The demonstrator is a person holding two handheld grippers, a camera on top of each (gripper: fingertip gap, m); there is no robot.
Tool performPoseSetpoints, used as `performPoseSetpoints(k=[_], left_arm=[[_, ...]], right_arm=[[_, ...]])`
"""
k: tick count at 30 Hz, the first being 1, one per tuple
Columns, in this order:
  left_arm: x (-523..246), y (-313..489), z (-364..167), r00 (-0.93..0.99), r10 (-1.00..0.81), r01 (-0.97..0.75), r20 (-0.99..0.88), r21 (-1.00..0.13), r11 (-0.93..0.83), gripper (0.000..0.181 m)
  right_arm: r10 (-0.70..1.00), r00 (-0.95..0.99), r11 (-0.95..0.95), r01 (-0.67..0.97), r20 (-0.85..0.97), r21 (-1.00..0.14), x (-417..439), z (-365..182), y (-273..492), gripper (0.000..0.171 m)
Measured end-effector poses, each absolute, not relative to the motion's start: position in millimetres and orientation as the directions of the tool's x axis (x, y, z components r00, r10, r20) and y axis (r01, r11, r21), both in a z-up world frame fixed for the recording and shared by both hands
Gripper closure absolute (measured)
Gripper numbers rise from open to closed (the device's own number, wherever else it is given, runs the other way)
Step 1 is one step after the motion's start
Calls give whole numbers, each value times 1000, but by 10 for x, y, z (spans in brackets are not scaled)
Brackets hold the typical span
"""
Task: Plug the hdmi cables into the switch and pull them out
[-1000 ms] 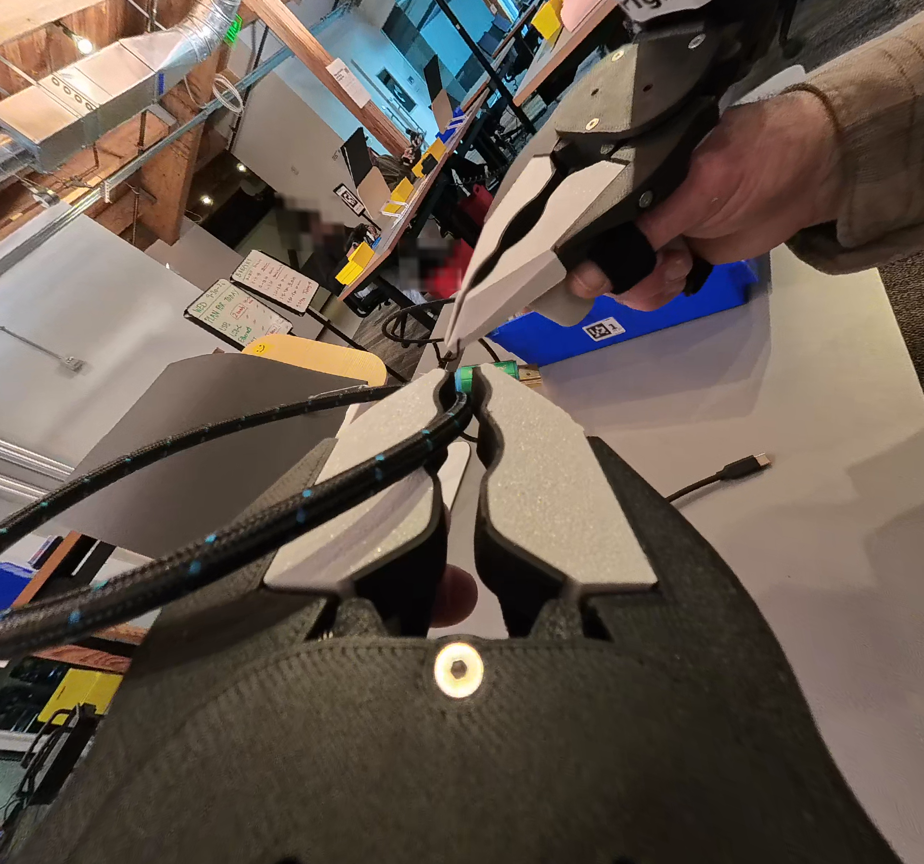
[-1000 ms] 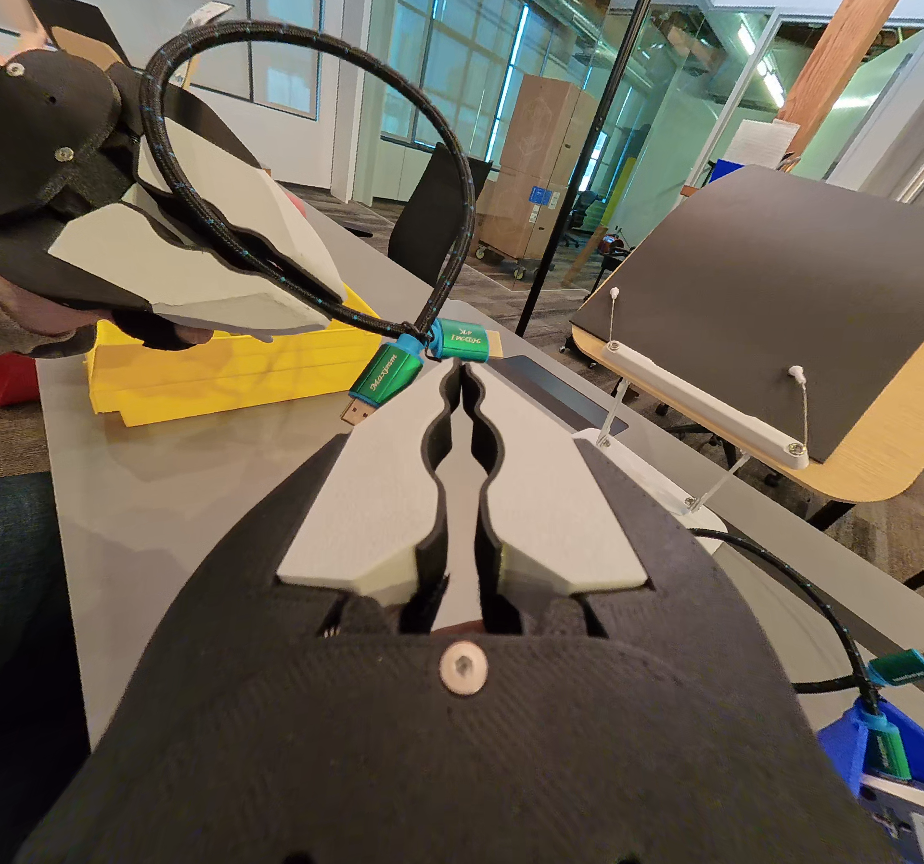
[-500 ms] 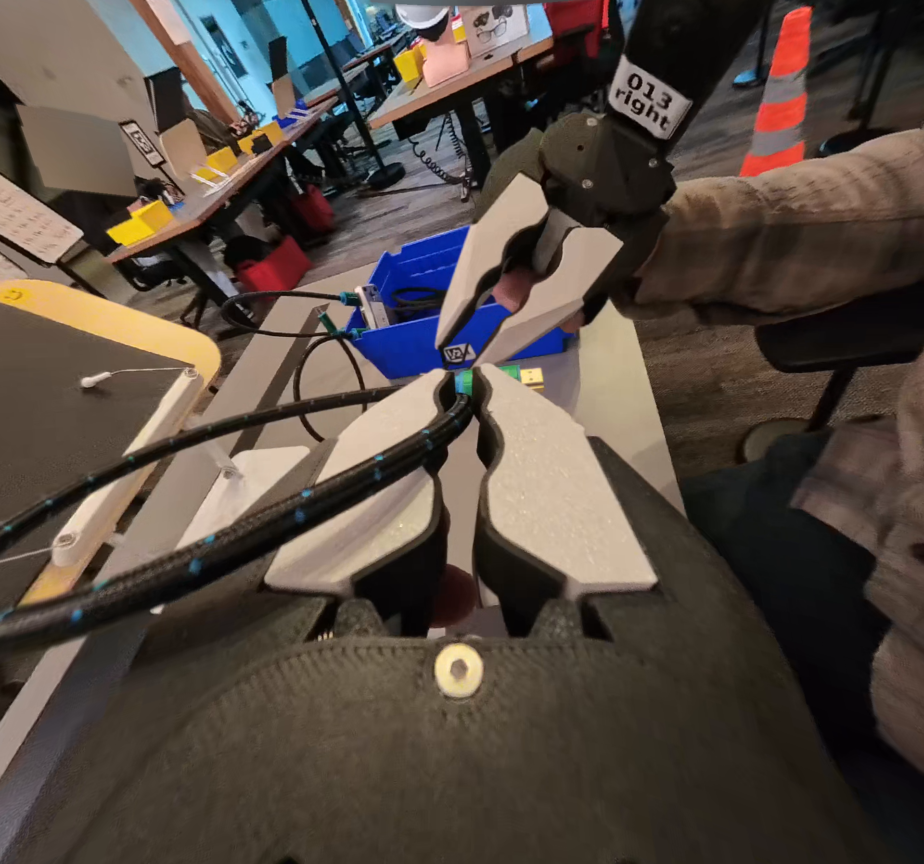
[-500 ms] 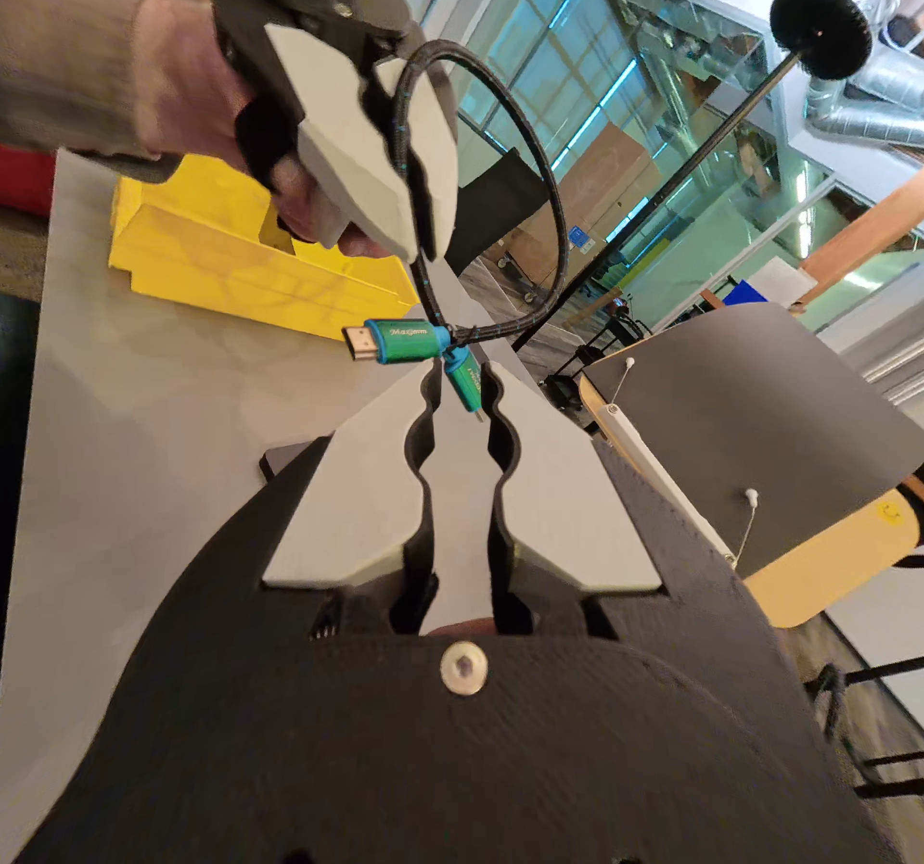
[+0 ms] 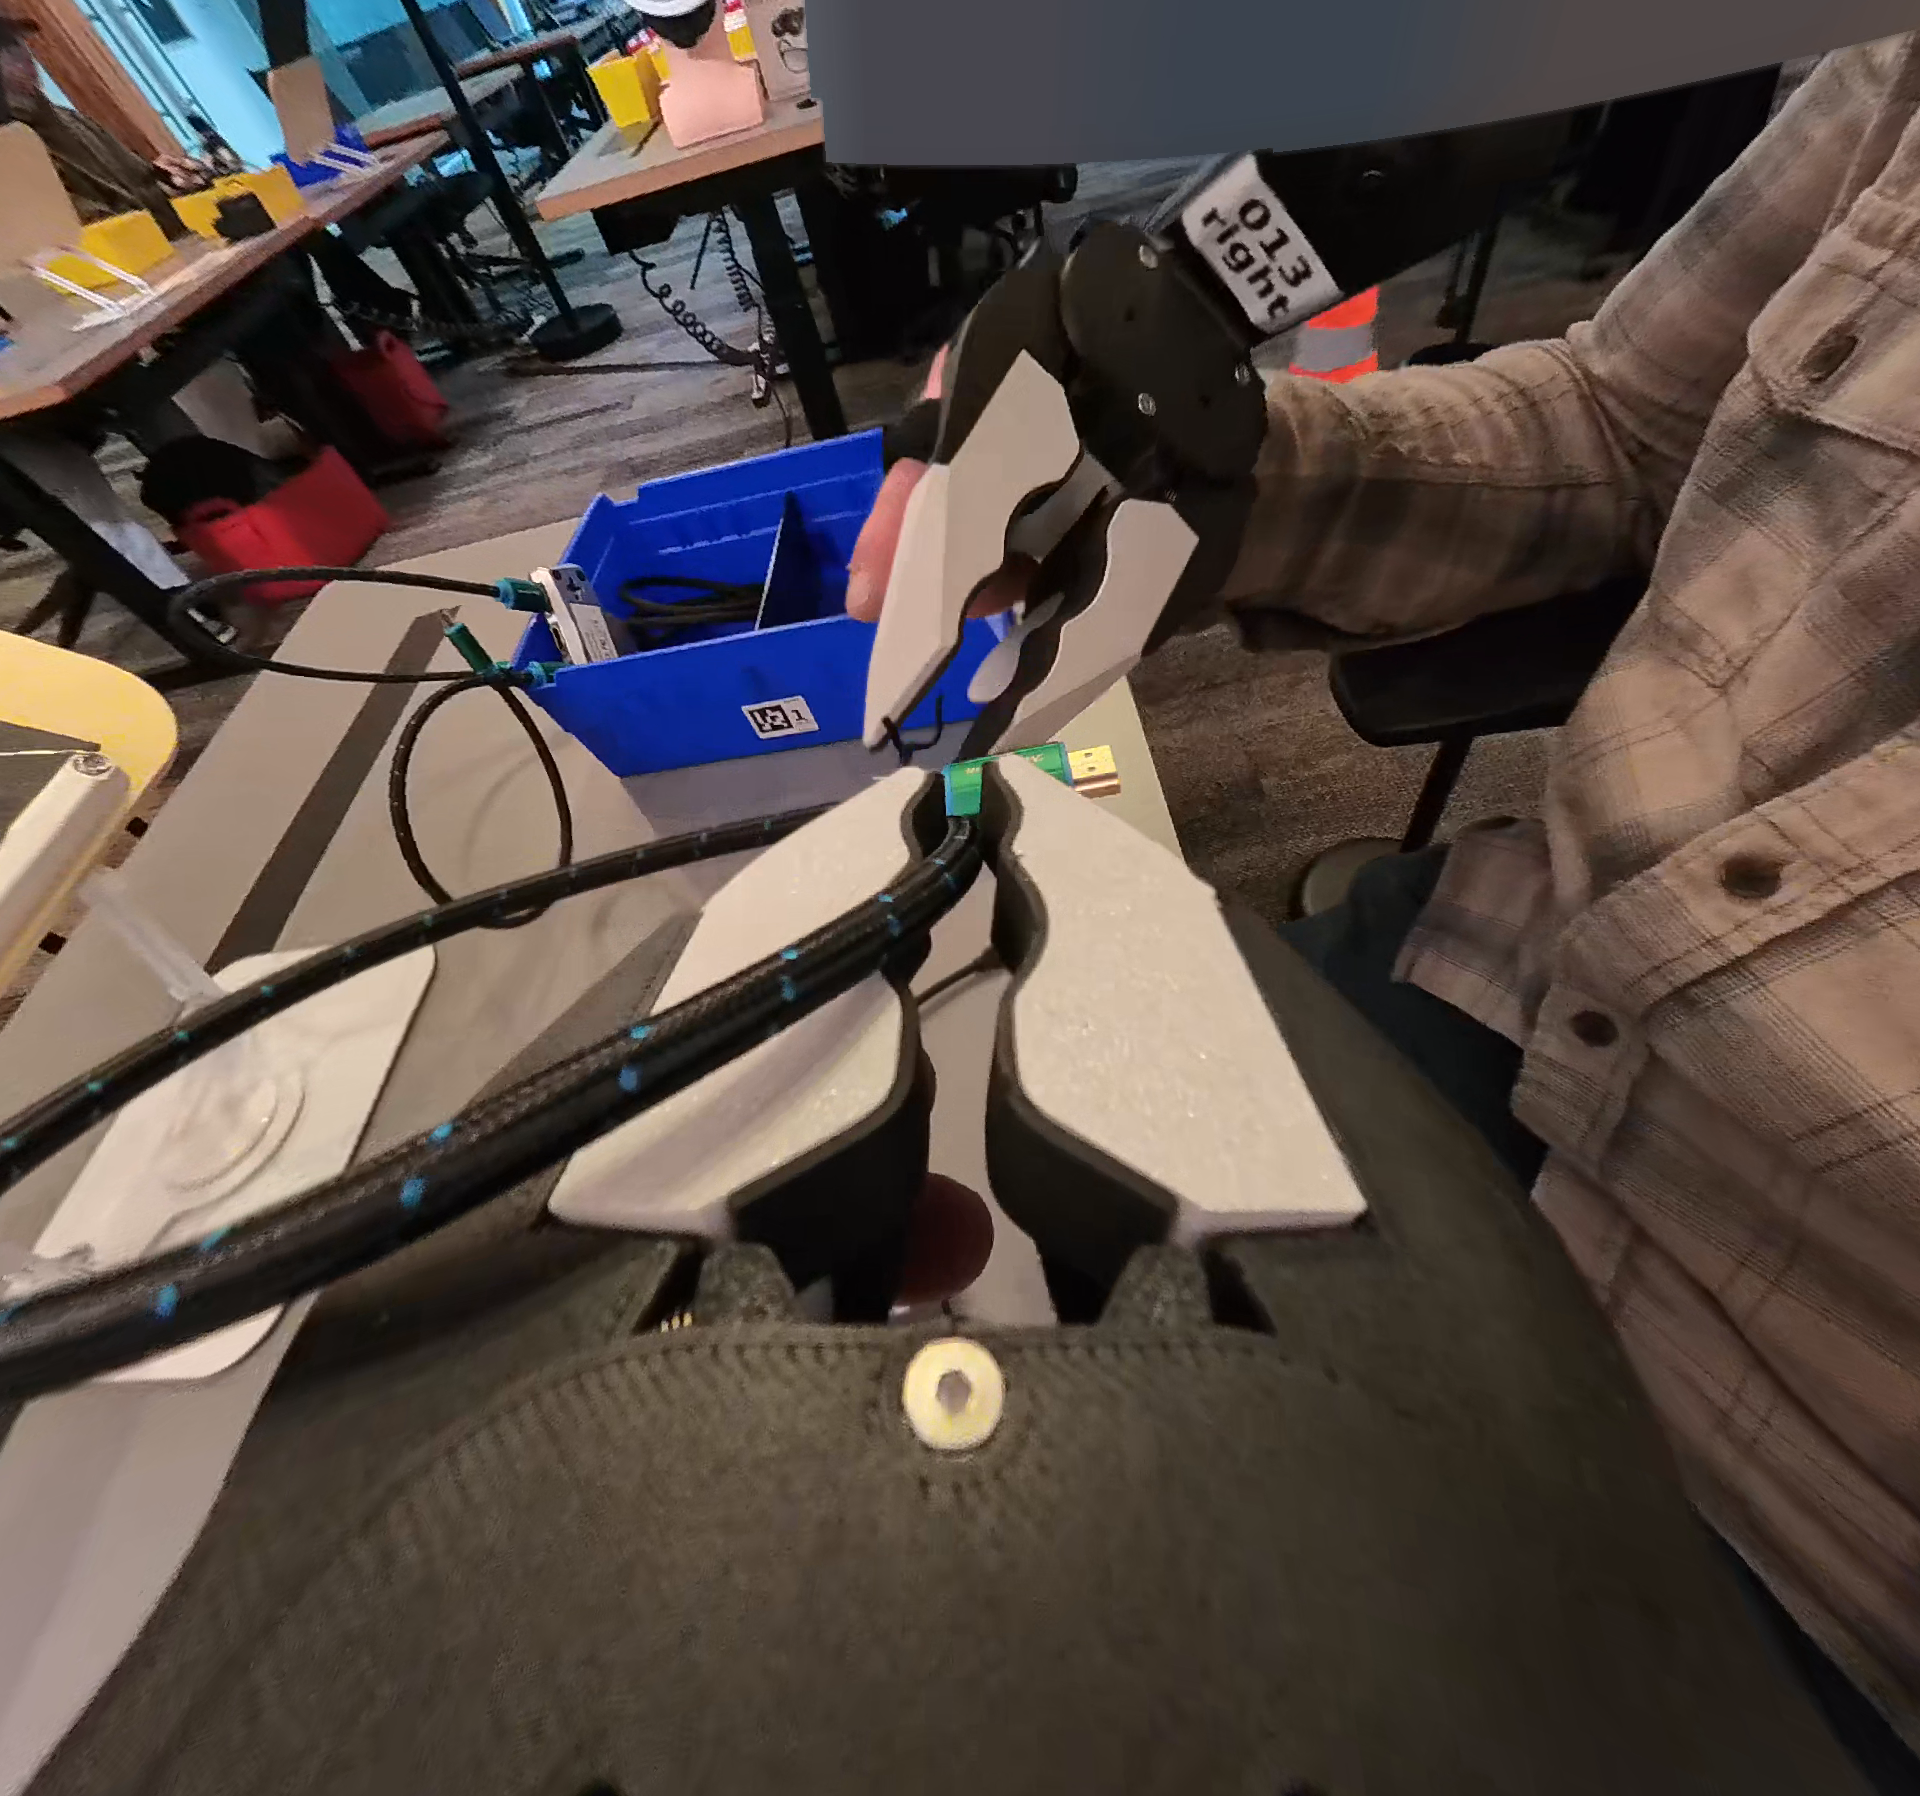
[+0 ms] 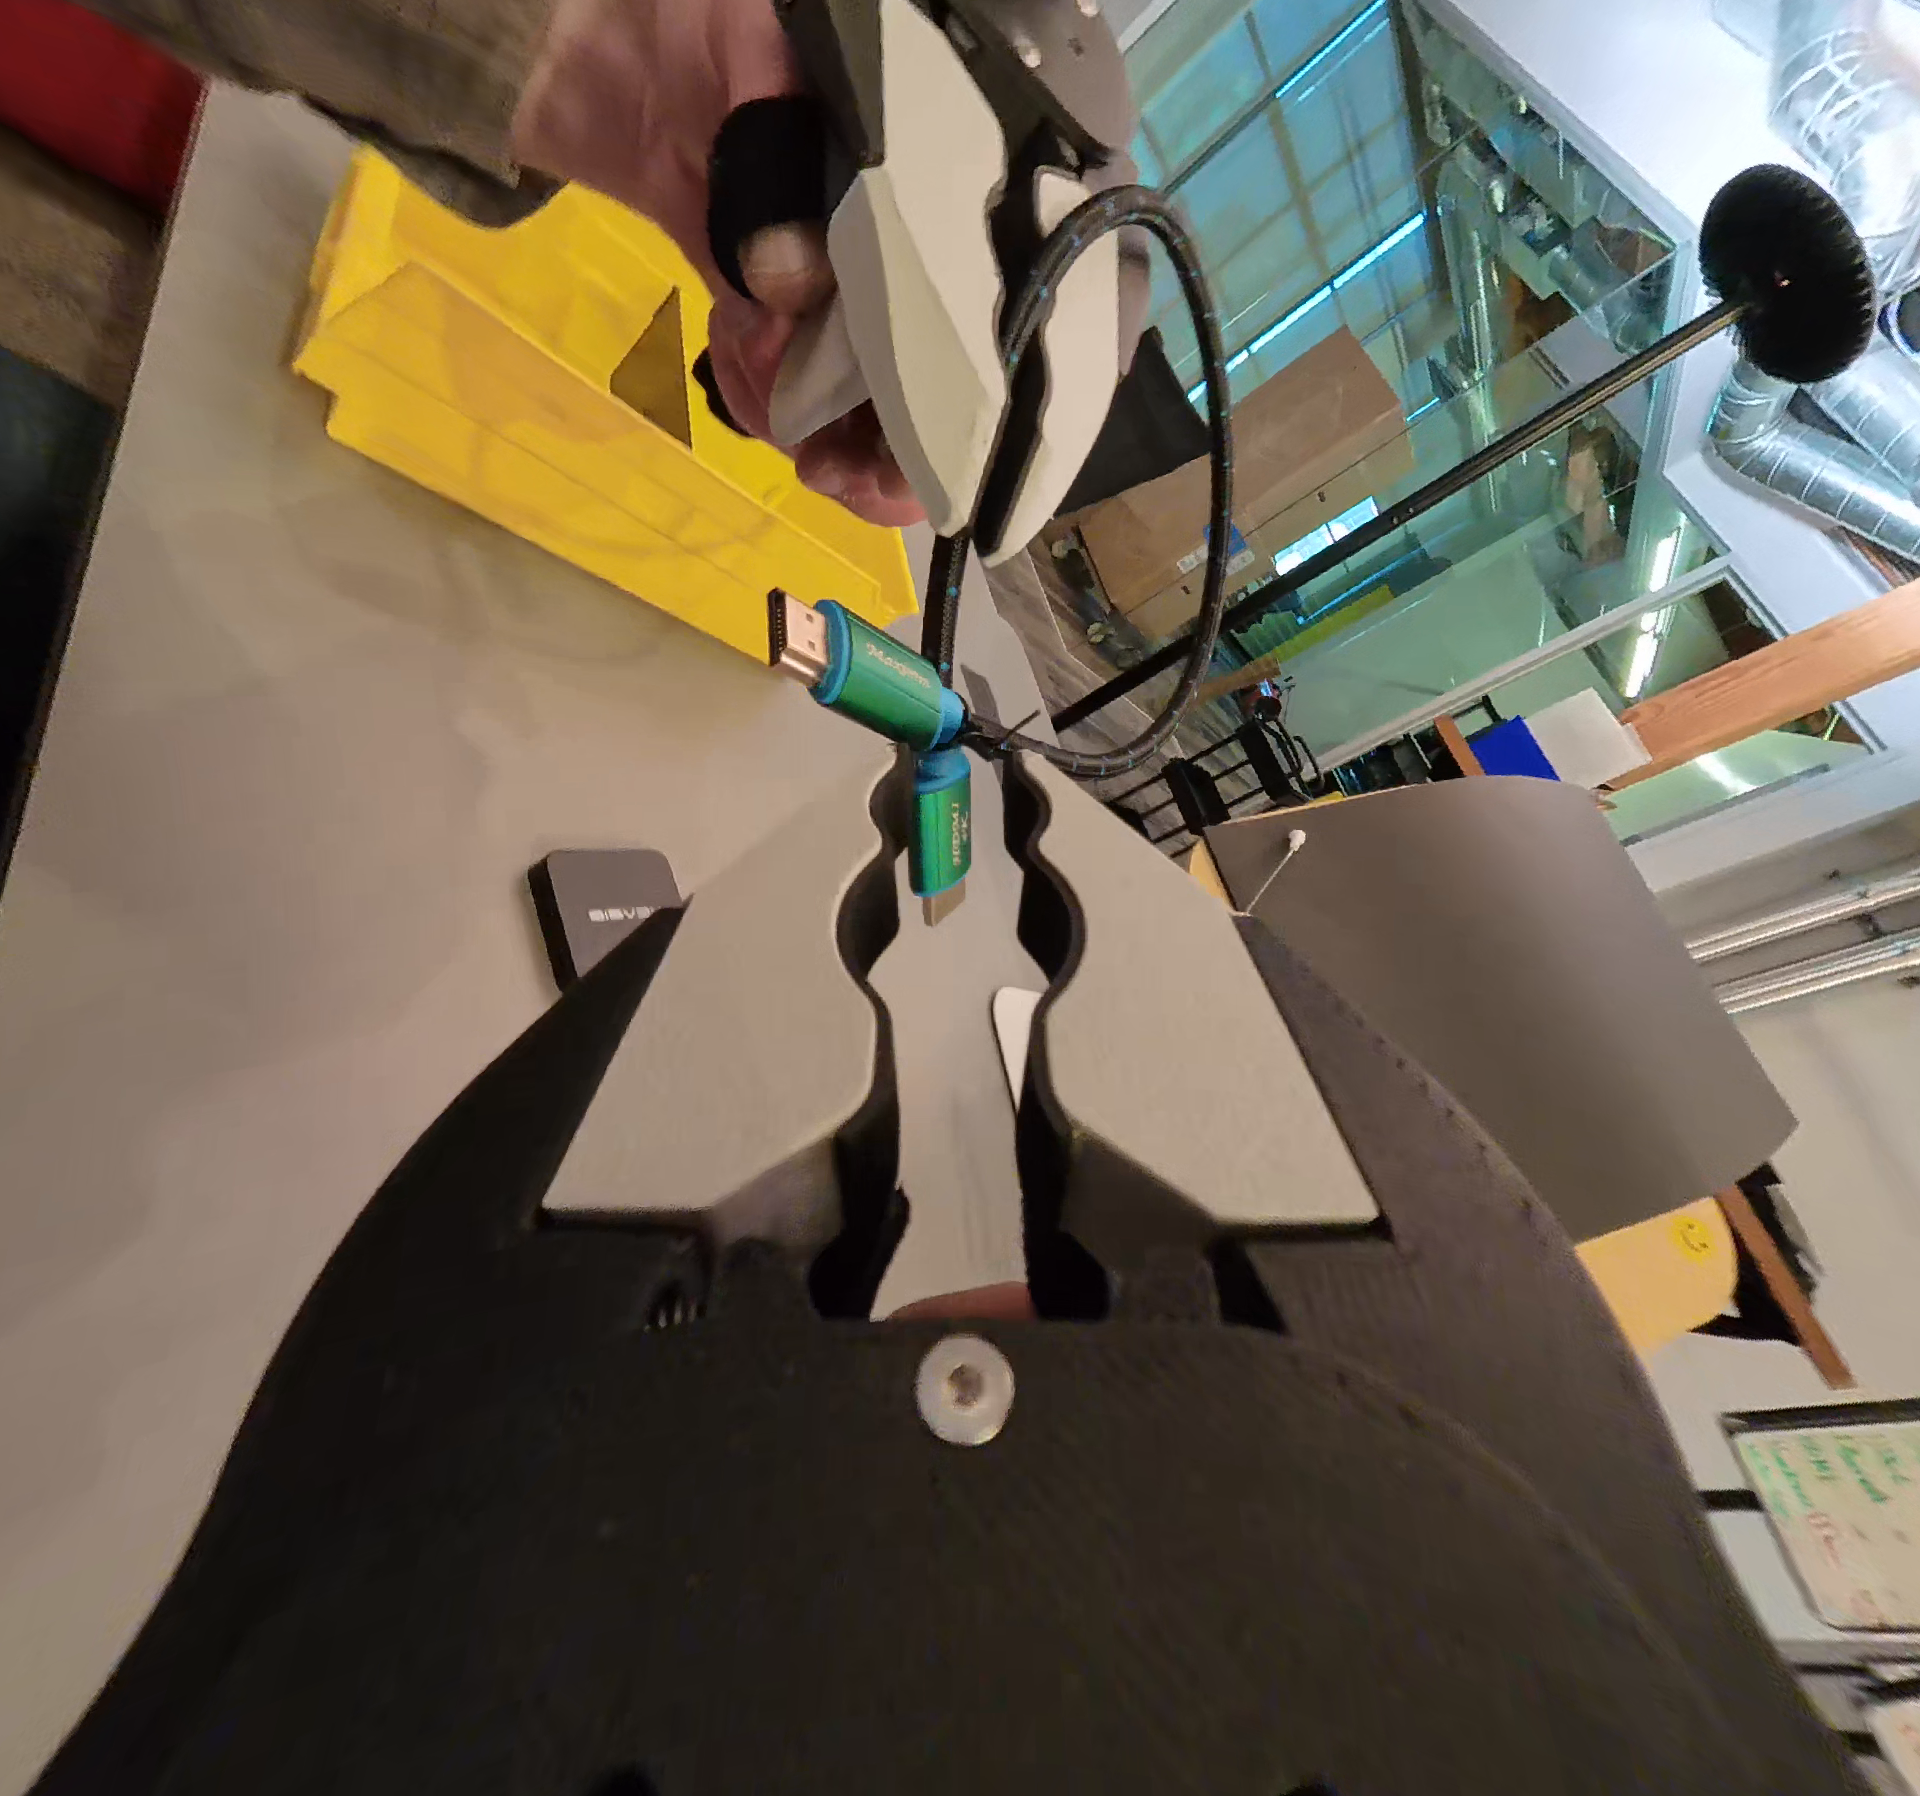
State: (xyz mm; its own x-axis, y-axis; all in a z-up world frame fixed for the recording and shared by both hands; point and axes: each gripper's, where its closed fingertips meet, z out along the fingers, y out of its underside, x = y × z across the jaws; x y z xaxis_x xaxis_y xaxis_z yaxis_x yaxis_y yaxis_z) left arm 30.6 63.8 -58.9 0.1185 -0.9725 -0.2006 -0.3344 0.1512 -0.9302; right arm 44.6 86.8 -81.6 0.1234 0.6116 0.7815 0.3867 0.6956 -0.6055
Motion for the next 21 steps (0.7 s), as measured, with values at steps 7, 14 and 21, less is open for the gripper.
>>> performPoseSetpoints(k=[7, 14, 21], left_arm=[[294, 572, -691, 66, -972, -389, -226, -903, 183, 176], [315, 510, -757, 25, -970, -413, -240, -886, 209, 176], [327, 451, -805, -8, -959, -451, -282, -855, 255, 176]], right_arm=[[642, 95, 687, 370, 761, -626, 447, -831, 822, 160], [660, 30, 688, 378, 751, -620, 442, -930, 754, 162], [694, 3, 671, 357, 720, -650, 428, -952, 698, 163]])
